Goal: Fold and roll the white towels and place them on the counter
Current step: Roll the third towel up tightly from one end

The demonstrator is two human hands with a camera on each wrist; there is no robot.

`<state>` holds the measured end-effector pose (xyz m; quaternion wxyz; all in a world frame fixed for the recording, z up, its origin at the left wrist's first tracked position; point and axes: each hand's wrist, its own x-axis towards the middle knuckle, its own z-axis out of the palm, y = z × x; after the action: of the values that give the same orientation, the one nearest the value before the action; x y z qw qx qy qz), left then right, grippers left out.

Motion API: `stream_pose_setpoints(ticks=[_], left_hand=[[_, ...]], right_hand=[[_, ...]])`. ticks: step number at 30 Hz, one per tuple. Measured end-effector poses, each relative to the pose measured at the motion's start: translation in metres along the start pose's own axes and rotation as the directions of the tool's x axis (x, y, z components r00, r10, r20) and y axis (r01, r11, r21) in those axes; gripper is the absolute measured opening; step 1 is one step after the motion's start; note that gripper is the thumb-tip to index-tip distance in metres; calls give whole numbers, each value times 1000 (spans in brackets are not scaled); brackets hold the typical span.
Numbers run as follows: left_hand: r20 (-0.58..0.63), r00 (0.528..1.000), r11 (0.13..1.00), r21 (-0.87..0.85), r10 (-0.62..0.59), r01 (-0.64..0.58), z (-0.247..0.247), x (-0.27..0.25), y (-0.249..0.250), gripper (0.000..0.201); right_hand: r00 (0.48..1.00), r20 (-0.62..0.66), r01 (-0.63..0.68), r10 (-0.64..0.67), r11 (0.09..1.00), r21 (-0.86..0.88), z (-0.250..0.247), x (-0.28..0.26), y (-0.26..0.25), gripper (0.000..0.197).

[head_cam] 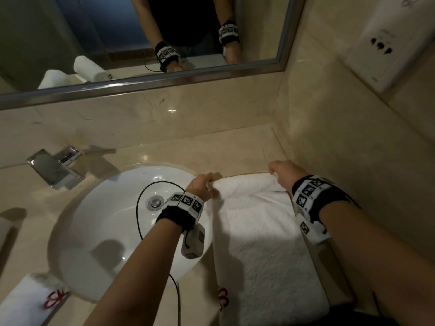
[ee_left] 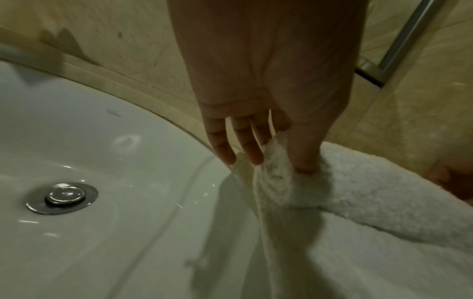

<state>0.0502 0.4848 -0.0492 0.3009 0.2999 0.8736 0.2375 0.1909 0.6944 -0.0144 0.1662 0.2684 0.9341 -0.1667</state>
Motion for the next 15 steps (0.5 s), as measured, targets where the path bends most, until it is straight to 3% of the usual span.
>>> stream_pose_setpoints(ticks=[3,7,13,15], left_hand=[[59,995,994,-72,-79,84,-1,4,-6,46],[72,994,993,-77,-83,89,0,8,-8,47],[51,997,998,22,-53,52,-7,23,1,48],[39,998,998,25,-51,50,-8,28,0,45]], right_hand=[[996,69,55,-61,996,77,-4,10,10,33],[991,116,49,-65,990,130,-9,17,17,27],[968,247,38,-45,999,30,-5,34,19,54],[973,227,43,-35,999,-32,-4,42,17,54]])
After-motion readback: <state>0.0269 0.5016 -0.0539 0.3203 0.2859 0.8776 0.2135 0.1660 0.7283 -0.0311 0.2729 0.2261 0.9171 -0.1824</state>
